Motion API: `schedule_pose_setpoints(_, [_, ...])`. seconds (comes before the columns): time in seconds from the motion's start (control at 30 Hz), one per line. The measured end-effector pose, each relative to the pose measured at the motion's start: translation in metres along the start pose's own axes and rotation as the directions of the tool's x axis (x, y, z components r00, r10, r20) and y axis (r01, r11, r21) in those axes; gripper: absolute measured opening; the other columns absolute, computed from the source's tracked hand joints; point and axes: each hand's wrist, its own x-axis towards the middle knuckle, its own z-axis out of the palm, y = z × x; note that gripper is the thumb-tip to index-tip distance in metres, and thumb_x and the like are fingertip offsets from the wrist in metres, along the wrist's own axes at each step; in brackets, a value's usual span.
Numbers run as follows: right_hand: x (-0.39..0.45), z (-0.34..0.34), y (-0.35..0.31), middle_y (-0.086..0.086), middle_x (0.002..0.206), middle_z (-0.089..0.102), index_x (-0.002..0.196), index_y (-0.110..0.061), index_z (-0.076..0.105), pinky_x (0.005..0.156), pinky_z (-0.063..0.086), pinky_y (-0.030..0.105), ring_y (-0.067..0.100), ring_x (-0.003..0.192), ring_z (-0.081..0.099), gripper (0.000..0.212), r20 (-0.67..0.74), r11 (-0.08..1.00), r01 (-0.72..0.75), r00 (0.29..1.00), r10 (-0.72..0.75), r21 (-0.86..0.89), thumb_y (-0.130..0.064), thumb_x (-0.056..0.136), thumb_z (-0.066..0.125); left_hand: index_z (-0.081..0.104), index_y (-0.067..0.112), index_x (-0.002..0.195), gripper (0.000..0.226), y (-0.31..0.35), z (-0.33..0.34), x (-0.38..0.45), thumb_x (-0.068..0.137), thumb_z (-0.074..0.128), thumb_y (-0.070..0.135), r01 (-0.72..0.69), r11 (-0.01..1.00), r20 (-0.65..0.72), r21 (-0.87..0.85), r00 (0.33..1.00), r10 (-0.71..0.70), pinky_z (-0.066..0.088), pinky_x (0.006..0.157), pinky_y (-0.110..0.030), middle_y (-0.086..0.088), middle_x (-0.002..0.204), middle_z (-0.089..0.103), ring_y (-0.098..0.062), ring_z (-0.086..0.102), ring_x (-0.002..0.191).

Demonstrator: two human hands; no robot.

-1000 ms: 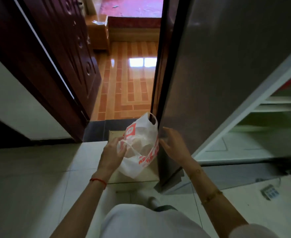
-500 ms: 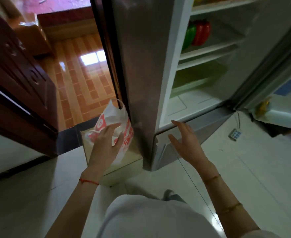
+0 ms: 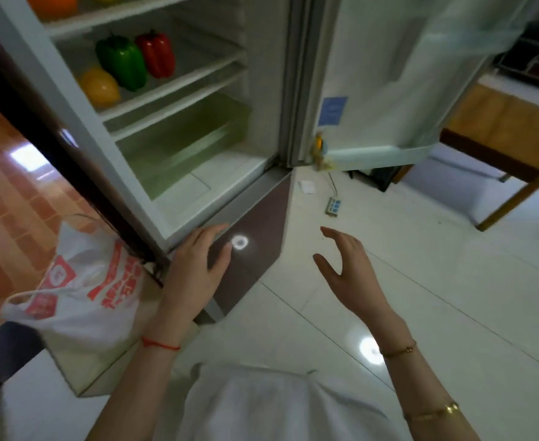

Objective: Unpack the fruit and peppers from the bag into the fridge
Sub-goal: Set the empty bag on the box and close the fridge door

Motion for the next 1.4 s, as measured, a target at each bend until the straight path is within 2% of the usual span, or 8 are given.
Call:
schedule_pose_setpoints(0.3, [-0.032, -0.107, 0.114, -0.003, 0.137, 0.054, 0.138, -0.016, 0.048, 0.104, 0.027, 0.017, 0.014, 0.131, 0.044, 0.047, -0.163, 0.988, -0.151, 0.975, 0.148, -0.006, -0.03, 0.095, 0.06, 0.055, 0.019, 0.132, 0.037, 0.128, 0.098, 0.033, 0.095, 0.055, 0.025, -0.143, 0.989, 0.073, -0.046, 0.987, 0.146, 0.041, 0.103, -0.025, 0.002, 0.132, 0.058, -0.013, 0.053, 0.122])
schedule_pose_setpoints(0.57, [-0.003, -0.155, 0.177, -0.003, 0.14, 0.051, 0.14, -0.018, 0.045, 0.105, 0.027, 0.018, 0.013, 0.133, 0.042, 0.049, -0.225, 0.98, -0.198, 0.955, 0.195, 0.007, -0.034, 0.096, 0.057, 0.055, 0.02, 0.132, 0.039, 0.194, 0.151, 0.084, 0.093, 0.056, 0.025, -0.224, 0.971, 0.093, -0.087, 0.968, 0.231, 0.039, 0.103, -0.023, 0.003, 0.131, 0.057, -0.012, 0.052, 0.122])
schedule_pose_setpoints(0.67, [0.029, -0.173, 0.198, -0.003, 0.142, 0.05, 0.141, -0.018, 0.044, 0.106, 0.027, 0.019, 0.013, 0.134, 0.041, 0.049, -0.255, 0.981, -0.195, 0.948, 0.19, 0.005, -0.034, 0.096, 0.056, 0.056, 0.018, 0.132, 0.038, 0.216, 0.17, 0.12, 0.094, 0.057, 0.023, -0.26, 0.961, 0.065, -0.09, 0.962, 0.266, 0.034, 0.102, -0.016, 0.004, 0.132, 0.056, -0.002, 0.047, 0.119])
schedule_pose_setpoints(0.8, [0.08, -0.202, 0.225, 0.0, 0.142, 0.05, 0.141, -0.016, 0.045, 0.108, 0.029, 0.022, 0.015, 0.134, 0.042, 0.049, -0.296, 0.982, -0.187, 0.938, 0.18, 0.004, -0.034, 0.096, 0.056, 0.056, 0.015, 0.13, 0.037, 0.244, 0.196, 0.176, 0.094, 0.058, 0.02, -0.328, 0.942, 0.009, -0.071, 0.944, 0.33, 0.044, 0.1, -0.028, 0.0, 0.124, 0.059, -0.015, 0.054, 0.113])
schedule_pose_setpoints(0.93, [0.137, -0.238, 0.251, 0.001, 0.142, 0.051, 0.14, -0.017, 0.044, 0.108, 0.033, 0.026, 0.016, 0.133, 0.043, 0.049, -0.34, 0.987, -0.158, 0.928, 0.153, 0.014, -0.033, 0.096, 0.056, 0.056, 0.013, 0.13, 0.037, 0.278, 0.221, 0.238, 0.094, 0.057, 0.02, -0.405, 0.914, -0.081, -0.021, 0.912, 0.403, 0.034, 0.105, -0.02, -0.003, 0.128, 0.059, -0.018, 0.051, 0.12])
schedule_pose_setpoints(1.07, [0.2, -0.275, 0.276, 0.002, 0.141, 0.052, 0.14, -0.015, 0.045, 0.107, 0.034, 0.028, 0.017, 0.132, 0.044, 0.049, -0.392, 0.992, -0.126, 0.912, 0.121, 0.012, -0.032, 0.096, 0.056, 0.056, 0.009, 0.13, 0.038, 0.317, 0.24, 0.297, 0.093, 0.055, 0.017, -0.475, 0.88, -0.156, -0.01, 0.87, 0.468, 0.039, 0.107, -0.035, -0.006, 0.13, 0.058, -0.022, 0.051, 0.121])
schedule_pose_setpoints(1.2, [0.266, -0.308, 0.301, 0.001, 0.14, 0.051, 0.141, -0.014, 0.044, 0.11, 0.039, 0.034, 0.015, 0.132, 0.044, 0.049, -0.438, 0.996, -0.086, 0.894, 0.089, 0.027, -0.032, 0.097, 0.056, 0.053, 0.007, 0.133, 0.042, 0.353, 0.255, 0.349, 0.092, 0.056, 0.014, -0.547, 0.835, -0.211, 0.059, 0.811, 0.546, 0.036, 0.112, -0.037, -0.009, 0.133, 0.056, -0.024, 0.048, 0.127])
schedule_pose_setpoints(1.4, [0.346, -0.339, 0.327, 0.005, 0.139, 0.052, 0.141, -0.012, 0.044, 0.109, 0.04, 0.036, 0.017, 0.129, 0.047, 0.044, -0.465, 0.997, -0.057, 0.882, 0.073, 0.048, -0.029, 0.1, 0.049, 0.048, 0.004, 0.138, 0.047, 0.384, 0.28, 0.403, 0.092, 0.056, 0.013, -0.565, 0.813, -0.187, 0.137, 0.792, 0.582, 0.035, 0.112, -0.045, -0.012, 0.136, 0.053, -0.026, 0.046, 0.129])
